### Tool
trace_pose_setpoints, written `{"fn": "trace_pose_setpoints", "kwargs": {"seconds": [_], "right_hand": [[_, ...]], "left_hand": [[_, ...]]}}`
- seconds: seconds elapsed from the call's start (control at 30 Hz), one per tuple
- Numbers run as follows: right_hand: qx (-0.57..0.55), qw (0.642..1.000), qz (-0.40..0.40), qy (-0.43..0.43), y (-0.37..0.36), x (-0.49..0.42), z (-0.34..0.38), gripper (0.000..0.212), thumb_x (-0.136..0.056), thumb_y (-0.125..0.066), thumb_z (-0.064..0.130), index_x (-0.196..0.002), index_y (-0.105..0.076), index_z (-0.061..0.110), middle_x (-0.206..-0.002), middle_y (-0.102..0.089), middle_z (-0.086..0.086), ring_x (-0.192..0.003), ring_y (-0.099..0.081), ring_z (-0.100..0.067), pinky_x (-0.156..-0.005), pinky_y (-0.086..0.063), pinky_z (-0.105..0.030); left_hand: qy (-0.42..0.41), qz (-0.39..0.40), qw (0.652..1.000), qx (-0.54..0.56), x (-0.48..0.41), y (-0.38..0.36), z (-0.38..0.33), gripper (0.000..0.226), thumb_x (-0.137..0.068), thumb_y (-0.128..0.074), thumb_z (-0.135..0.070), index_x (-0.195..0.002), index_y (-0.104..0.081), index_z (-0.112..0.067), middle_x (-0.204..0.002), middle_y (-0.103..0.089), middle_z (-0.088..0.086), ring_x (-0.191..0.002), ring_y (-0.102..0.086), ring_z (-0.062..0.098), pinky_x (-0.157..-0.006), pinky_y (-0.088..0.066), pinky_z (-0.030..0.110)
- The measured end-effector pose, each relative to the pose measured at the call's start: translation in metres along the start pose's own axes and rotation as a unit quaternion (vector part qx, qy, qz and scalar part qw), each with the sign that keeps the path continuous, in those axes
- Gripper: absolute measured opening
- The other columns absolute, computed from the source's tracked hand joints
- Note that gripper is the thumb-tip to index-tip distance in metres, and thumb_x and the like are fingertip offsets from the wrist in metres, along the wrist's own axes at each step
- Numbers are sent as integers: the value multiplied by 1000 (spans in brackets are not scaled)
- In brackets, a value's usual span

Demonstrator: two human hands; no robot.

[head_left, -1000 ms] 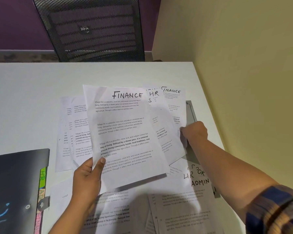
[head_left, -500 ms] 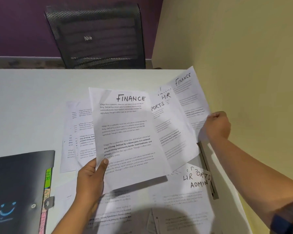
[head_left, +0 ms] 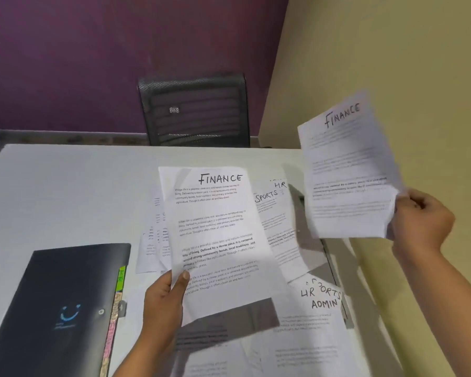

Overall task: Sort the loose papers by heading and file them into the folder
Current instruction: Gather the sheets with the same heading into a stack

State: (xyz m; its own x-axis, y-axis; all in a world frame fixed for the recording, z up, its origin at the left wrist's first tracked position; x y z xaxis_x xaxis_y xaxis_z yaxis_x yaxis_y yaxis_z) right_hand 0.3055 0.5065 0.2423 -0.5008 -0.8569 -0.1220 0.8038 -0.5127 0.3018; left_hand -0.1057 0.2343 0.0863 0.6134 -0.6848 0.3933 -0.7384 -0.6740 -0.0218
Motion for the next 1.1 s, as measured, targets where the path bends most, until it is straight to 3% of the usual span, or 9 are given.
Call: {"fn": "trace_pose_setpoints", "kwargs": {"seconds": [0.1, 0.23, 0.33, 0.5, 0.6, 0.77, 0.87, 0.93, 1.1], "right_hand": [[-61, 991, 64, -100, 21, 53, -30, 16, -88, -61, 11, -80, -70, 22, -87, -70, -1, -72, -62, -17, -64, -53, -31], [-104, 949, 195, -225, 29, 138, -79, 17, -95, -58, 6, -88, -68, 17, -86, -77, -7, -60, -67, -17, -52, -56, -29], [-73, 927, 264, -258, 35, 189, -111, 15, -94, -59, 4, -89, -72, 10, -91, -77, -17, -69, -66, -25, -69, -54, -34], [-43, 881, 383, -275, 27, 243, -119, 16, -91, -66, 6, -106, -70, 3, -97, -78, -15, -89, -75, -31, -87, -54, -41], [-47, 855, 453, -249, 18, 257, -107, 26, -90, -66, 3, -115, -69, 5, -109, -76, -11, -104, -72, -29, -102, -49, -47], [-49, 841, 499, -202, 12, 261, -96, 31, -90, -63, -5, -119, -68, 5, -115, -74, -12, -109, -70, -30, -102, -49, -51], [-29, 839, 521, -155, 8, 261, -93, 35, -88, -65, -9, -119, -68, 7, -116, -74, -12, -107, -71, -28, -98, -52, -46], [-4, 841, 527, -121, 5, 263, -86, 36, -85, -70, -6, -116, -68, 13, -111, -76, -8, -91, -75, -15, -82, -58, -30], [17, 885, 461, -62, -7, 261, -74, 28, -83, -78, 14, -108, -70, 25, -100, -76, 13, -93, -72, -4, -88, -57, -32]], "left_hand": [[11, 3, 1000, -8, 20, 3, 4, 20, -99, -56, -16, -107, -73, -21, -102, -77, -7, -98, -72, 11, -86, -53, 31], [32, 9, 999, -37, 44, 6, 18, 19, -99, -56, -18, -109, -72, -23, -102, -77, -6, -99, -72, 18, -88, -57, 40], [46, 16, 998, -39, 65, 5, 23, 19, -99, -57, -15, -105, -72, -25, -97, -78, -9, -93, -73, 11, -74, -57, 25], [61, 81, 994, -40, 95, -11, 27, 18, -95, -62, -20, -107, -75, -18, -99, -78, -1, -94, -74, 19, -79, -60, 34], [71, 133, 988, -18, 113, -24, 22, 22, -98, -56, -17, -105, -77, -20, -100, -78, 4, -95, -74, 23, -84, -59, 41], [124, 114, 985, 19, 121, -14, 32, 51, -98, -30, -57, -93, -77, -38, -97, -78, -6, -96, -72, 20, -92, -53, 41], [58, 138, 989, 24, 120, -14, 16, 20, -97, -58, -19, -111, -72, -19, -107, -77, 3, -99, -73, 23, -80, -58, 35], [25, 147, 989, 0, 119, -14, 9, 23, -90, -64, 1, -107, -72, -12, -105, -77, 4, -98, -73, 21, -80, -59, 31], [-42, 115, 989, -82, 115, -10, -1, 31, -87, -66, 6, -94, -78, -21, -96, -79, -1, -95, -74, 24, -84, -60, 44]]}}
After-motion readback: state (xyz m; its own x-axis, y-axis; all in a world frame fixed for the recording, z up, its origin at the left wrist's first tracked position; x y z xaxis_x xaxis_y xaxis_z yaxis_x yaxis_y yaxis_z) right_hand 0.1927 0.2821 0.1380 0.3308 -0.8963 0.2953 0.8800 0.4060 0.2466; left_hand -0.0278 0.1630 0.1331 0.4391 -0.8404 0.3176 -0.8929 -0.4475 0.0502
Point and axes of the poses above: each hand's wrist, its own x-axis away from the middle knuckle, its own y-axis out of the back of the hand, z = x × y, the point moved 10 cm from there along -x, towards the middle knuckle
